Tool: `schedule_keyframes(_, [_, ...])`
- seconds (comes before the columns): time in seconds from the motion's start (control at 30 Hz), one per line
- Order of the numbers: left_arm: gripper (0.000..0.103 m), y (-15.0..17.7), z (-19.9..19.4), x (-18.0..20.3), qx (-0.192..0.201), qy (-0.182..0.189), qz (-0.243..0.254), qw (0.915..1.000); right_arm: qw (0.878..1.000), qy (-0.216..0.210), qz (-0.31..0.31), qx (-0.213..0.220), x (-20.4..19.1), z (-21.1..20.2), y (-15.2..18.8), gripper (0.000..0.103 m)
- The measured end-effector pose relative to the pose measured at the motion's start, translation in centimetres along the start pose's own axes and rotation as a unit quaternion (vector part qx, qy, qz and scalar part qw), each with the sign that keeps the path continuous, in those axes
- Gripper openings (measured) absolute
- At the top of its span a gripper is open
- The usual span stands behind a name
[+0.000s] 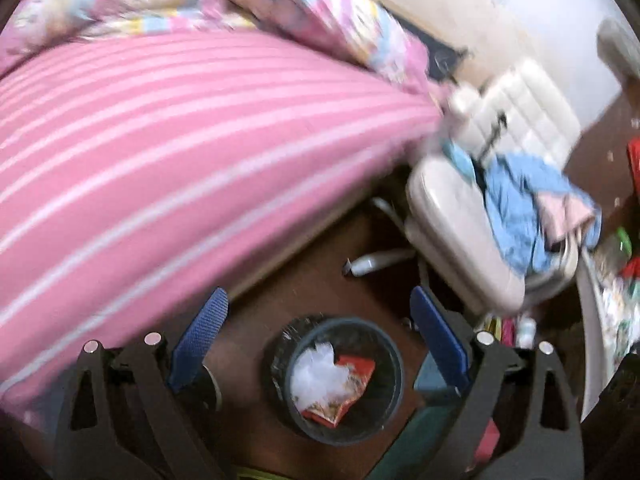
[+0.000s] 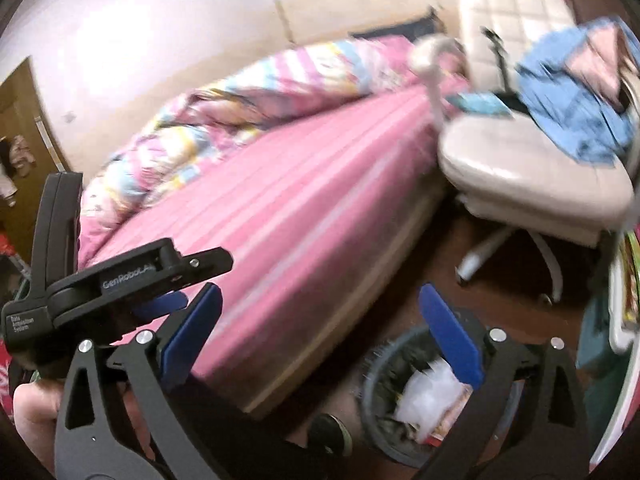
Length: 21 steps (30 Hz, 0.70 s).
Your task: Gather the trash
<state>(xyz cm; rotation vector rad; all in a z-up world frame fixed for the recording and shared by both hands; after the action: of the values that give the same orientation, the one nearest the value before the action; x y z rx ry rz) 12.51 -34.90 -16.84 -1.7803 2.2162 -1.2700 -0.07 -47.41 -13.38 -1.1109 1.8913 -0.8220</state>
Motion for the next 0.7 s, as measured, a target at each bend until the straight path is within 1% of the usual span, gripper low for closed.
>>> schedule_keyframes(0.07, [0.09, -1.5, -3.1, -1.8, 0.028, -0.015, -0.012, 0.9994, 1.0, -0.022, -0.018, 0.004, -2.8, -0.3, -0.9, 0.098])
schedule_keyframes(0.17, [0.09, -2.6, -6.5, -3.9, 0.055, -0.035, -0.02, 0.9977, 0.998, -0.047, -0.049, 0.006, -7.0, -0.7, -1.5, 0.098])
schedule_keyframes(0.2, [0.09, -2.9, -7.8, -4.9, 0.063, -0.045, -0.023, 0.9967, 0.996, -0.061, -0.065, 0.005, -9.0, -0.7, -1.6, 0.098])
schedule_keyframes(0.27, [0.09, -3.2, -10.0, -6.7, 0.075, -0.059, -0.034, 0.9948, 0.993, -0.076, -0.088, 0.002, -11.7, -0.8, -1.4, 0.098])
schedule_keyframes(0.4, [0.09, -3.4, -12.7, -9.5, 0.083, -0.082, -0.038, 0.9924, 0.986, -0.107, -0.129, -0.008, -17.2, -0.8, -0.1, 0.098])
schedule_keyframes(0.57, [0.092, -3.9, -17.0, -14.5, 0.118, -0.122, -0.058, 0.9839, 0.975, -0.134, -0.174, -0.015, -23.2, -0.7, 2.2, 0.098])
schedule_keyframes(0.7, [0.095, -4.0, -20.1, -18.9, 0.145, -0.158, -0.081, 0.9732, 0.963, -0.156, -0.221, -0.016, -28.1, -0.4, 3.5, 0.098])
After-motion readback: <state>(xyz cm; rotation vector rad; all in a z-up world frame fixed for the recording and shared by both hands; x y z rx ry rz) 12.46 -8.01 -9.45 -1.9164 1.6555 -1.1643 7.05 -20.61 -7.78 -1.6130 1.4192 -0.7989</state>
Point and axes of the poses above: each gripper's, at about its wrist camera, not at the fingertips, and z roughly the way its jaws point, x to its right, y to its underside, the point moved 10 cm from there along z, roughly the way its jaws point, and after that the axes turned 6 degrees about x, right-handed, at the moved point
